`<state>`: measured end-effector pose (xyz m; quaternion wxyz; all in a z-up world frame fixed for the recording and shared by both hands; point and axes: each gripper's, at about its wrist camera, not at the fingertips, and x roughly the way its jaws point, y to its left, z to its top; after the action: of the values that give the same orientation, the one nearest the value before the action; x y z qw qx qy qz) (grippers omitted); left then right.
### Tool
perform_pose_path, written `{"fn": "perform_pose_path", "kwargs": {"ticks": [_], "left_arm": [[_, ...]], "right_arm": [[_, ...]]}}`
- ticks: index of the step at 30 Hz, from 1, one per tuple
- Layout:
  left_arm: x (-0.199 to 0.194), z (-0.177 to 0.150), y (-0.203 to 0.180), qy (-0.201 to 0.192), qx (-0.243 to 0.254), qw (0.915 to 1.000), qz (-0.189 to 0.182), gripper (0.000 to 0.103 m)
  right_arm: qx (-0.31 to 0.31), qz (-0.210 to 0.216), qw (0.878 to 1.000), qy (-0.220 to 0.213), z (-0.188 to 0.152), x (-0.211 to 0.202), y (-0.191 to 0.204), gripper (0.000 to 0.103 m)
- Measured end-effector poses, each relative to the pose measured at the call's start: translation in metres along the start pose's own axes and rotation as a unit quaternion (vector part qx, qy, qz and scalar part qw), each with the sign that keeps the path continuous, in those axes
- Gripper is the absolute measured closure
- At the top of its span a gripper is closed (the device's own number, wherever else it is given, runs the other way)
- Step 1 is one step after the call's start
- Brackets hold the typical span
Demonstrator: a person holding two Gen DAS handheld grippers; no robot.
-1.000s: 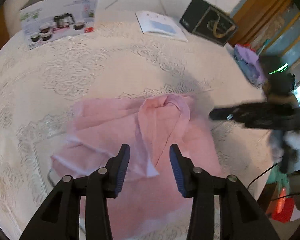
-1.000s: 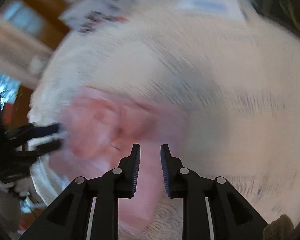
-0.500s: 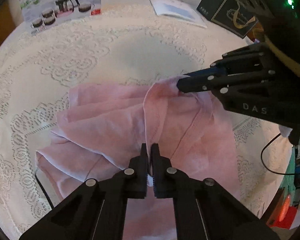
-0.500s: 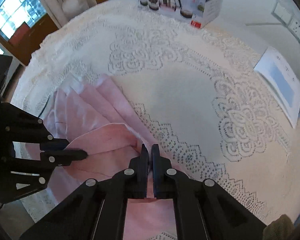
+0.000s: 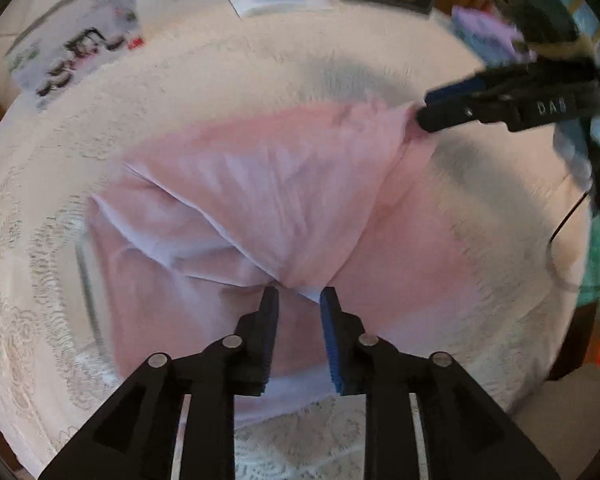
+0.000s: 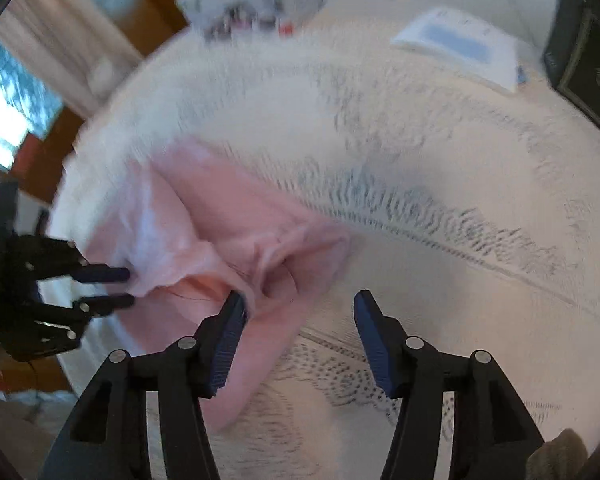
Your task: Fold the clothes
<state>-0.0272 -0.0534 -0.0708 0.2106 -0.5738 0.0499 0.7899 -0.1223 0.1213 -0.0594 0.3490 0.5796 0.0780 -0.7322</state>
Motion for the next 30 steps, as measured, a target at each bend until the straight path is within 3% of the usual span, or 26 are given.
{"fn": "perform_pose_path", "kwargs": {"ticks": [2,5,8,11,15,17,18,19,22,23,26,28,30], "left_arm": [[-0.018,0.003,0.014,-0.022,-0.018,0.9996,-0.007,0.068],[-0.038,0.009,0.038,-0.050,-0.050,0.9974,-0.015,0.064],[-0.034,0.024,0.070,-0.045,-0.105,0.9935,-0.004,0.062],[-0.023,0.039,0.095,-0.027,-0.159,0.9868,-0.007,0.062],[-0.009,0.059,0.099,-0.011,-0.170,0.9854,-0.002,0.062],[0.005,0.063,0.097,0.003,-0.166,0.9862,0.009,0.068],[0.011,0.061,0.097,0.007,-0.164,0.9862,0.020,0.088],[0.016,0.059,0.098,0.012,-0.167,0.9854,0.030,0.094],[0.027,0.047,0.106,0.017,-0.186,0.9814,0.044,0.095],[0.028,0.045,0.107,0.015,-0.186,0.9813,0.046,0.097],[0.027,0.043,0.109,0.011,-0.187,0.9812,0.047,0.099],[0.027,0.042,0.111,0.011,-0.189,0.9809,0.046,0.099],[0.023,0.041,0.111,0.013,-0.189,0.9807,0.050,0.099]], "right_arm": [[0.018,0.023,0.999,-0.029,0.000,-0.022,0.001,0.047],[0.033,0.055,0.997,-0.035,-0.006,-0.040,0.000,0.047],[0.066,0.058,0.996,-0.031,-0.005,-0.038,-0.004,0.047],[0.117,0.068,0.991,-0.015,0.003,-0.022,-0.012,0.057],[0.157,0.085,0.984,0.006,0.021,0.006,-0.007,0.059],[0.137,0.090,0.986,0.008,0.028,0.013,0.005,0.066],[0.117,0.090,0.989,0.008,0.031,0.016,0.016,0.076],[0.095,0.094,0.991,0.008,0.033,0.019,0.027,0.086],[0.053,0.117,0.992,0.019,0.033,0.037,0.052,0.088],[0.048,0.110,0.992,0.026,0.031,0.047,0.053,0.088],[0.096,0.014,0.994,0.054,0.017,0.067,0.021,0.094],[0.155,0.010,0.987,0.048,0.005,0.061,-0.009,0.102],[0.173,-0.007,0.984,0.039,-0.004,0.047,-0.023,0.097]]}}
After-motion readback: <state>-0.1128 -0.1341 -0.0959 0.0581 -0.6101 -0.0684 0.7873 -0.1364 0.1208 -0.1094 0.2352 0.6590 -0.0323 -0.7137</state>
